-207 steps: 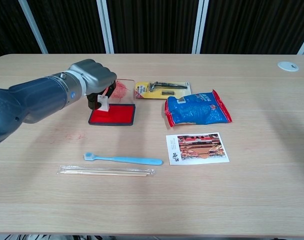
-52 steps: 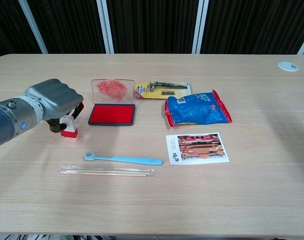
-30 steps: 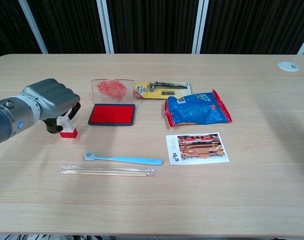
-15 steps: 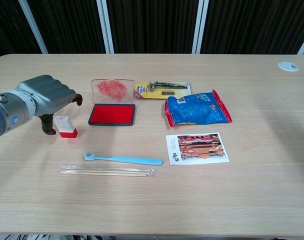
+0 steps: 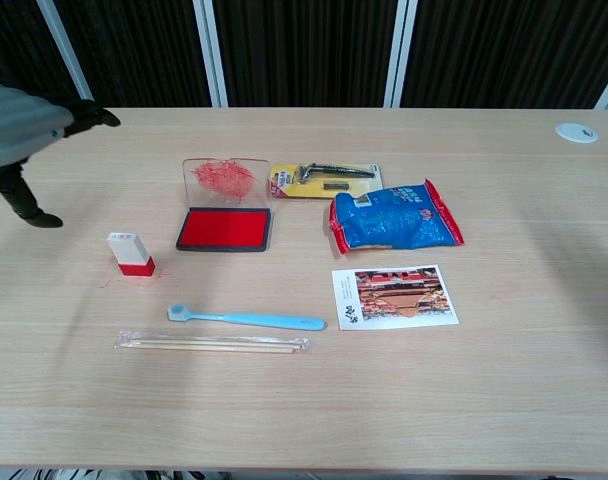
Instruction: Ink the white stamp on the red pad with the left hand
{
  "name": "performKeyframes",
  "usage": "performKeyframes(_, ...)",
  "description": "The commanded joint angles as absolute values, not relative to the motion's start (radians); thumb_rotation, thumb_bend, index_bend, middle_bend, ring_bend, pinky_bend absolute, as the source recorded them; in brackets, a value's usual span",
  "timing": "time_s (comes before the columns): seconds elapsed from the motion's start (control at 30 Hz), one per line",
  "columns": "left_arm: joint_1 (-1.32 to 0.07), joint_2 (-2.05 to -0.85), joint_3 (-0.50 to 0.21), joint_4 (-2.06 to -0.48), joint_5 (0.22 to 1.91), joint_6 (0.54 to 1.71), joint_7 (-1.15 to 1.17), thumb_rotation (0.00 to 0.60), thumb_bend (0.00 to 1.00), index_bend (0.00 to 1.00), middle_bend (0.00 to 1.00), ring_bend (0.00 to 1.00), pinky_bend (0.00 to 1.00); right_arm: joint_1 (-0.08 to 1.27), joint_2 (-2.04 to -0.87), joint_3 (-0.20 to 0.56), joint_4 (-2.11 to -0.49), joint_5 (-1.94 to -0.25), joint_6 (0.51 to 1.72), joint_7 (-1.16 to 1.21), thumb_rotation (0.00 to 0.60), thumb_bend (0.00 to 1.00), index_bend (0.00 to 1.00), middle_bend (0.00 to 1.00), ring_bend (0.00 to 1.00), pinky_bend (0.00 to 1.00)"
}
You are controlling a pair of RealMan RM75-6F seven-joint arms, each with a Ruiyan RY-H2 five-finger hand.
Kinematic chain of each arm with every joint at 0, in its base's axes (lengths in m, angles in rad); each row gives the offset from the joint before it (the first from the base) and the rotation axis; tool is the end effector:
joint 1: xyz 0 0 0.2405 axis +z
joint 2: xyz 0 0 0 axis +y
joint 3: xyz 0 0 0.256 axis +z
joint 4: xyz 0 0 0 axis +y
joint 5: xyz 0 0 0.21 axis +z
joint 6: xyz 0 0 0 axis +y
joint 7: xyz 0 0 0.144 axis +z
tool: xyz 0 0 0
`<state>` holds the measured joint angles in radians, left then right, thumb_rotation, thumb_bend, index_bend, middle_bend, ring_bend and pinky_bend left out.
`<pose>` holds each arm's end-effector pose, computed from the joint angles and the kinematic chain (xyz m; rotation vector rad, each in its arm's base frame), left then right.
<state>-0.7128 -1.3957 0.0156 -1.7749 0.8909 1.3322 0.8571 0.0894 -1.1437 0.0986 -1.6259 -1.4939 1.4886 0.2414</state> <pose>-0.1836 0.2972 0.0370 -1.7613 -0.6367 -0.5295 -0.3017 -0.1920 0.1577 1.2523 -1.0757 1.1576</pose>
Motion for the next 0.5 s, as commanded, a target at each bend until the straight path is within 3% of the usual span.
performKeyframes(0.03,-0.603,-1.304,0.077,-1.825,1.045,1.437,0.695,0.600,0.10,0.00,0.00,0.00,0.04,0.089,-1.149,0.100,-1.624,-1.490,1.490,0.215,0.600,0.11,0.00,0.00,0.00,0.19)
performKeyframes(0.3,-0.407,-1.266,0.174,-1.754,1.275,1.636,0.432,0.600,0.08,0.00,0.00,0.00,0.00,0.088,-1.165,0.102,-1.619,-1.491,1.504,0.148,0.600,0.11,0.00,0.00,0.00,0.19)
performKeyframes(0.5,-0.332,-1.266,0.177,-1.660,1.324,1.667,0.288,0.600,0.08,0.00,0.00,0.00,0.00,0.086,-1.177,0.104,-1.618,-1.486,1.510,0.119,0.600,0.11,0.00,0.00,0.00,0.19)
